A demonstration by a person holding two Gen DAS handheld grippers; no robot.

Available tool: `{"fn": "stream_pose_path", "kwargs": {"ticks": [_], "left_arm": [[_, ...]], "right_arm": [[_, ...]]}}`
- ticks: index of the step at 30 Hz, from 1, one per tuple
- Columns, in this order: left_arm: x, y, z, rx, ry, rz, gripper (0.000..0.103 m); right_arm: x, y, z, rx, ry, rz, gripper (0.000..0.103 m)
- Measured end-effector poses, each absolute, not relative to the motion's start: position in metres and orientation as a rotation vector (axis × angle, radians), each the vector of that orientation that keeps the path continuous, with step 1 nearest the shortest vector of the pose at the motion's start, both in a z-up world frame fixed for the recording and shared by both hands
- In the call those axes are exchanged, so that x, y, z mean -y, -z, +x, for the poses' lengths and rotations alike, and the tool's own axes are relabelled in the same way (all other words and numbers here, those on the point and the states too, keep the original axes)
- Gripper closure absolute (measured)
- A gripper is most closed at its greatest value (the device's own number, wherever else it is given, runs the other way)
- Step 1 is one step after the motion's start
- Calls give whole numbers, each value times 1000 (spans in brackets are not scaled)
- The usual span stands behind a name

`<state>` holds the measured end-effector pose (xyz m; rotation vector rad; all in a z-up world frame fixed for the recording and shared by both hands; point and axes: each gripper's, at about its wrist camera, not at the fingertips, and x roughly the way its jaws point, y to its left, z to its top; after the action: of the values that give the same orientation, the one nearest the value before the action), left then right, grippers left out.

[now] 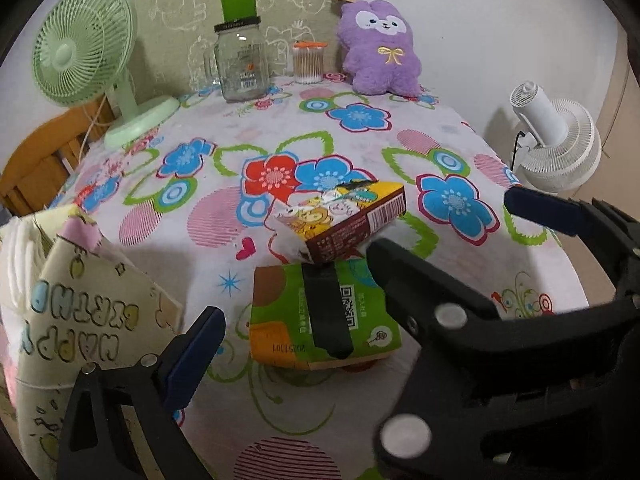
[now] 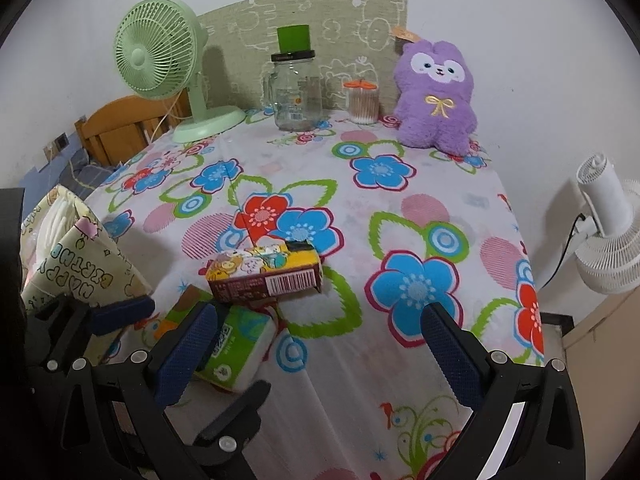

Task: Organize soft objects
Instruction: 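Move both grippers toward the green tissue pack and cartoon snack box, then grasp the cartoon snack box with the right gripper while the left gripper grasps the green tissue pack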

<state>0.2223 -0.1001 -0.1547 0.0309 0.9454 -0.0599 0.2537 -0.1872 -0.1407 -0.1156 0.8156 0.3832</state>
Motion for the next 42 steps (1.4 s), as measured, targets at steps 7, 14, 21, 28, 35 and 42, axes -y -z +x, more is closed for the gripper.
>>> {"fn": "stream_pose_path", "kwargs": {"ticks": [7,14,21,28,35,42], "left_arm": [[96,159,219,-950,63,34,3],[89,161,225,-966,50,6,3],[83,169,232,-1012,37,-19,7],[83,169,231,-996,44,-18,10],[88,167,230,-968,60,7,30],[89,165,228,-962,75,14,31]], "right_arm": [[177,145,259,-830,-412,-137,0],[163,150,268,-847,-452,-172,0],[150,161,278,-863,-495,-203,16],[151,164,280,-876,-505,-170,29],[158,159,274,-848,-466,-171,29],[164,155,266,-842,-445,-154,29]]}}
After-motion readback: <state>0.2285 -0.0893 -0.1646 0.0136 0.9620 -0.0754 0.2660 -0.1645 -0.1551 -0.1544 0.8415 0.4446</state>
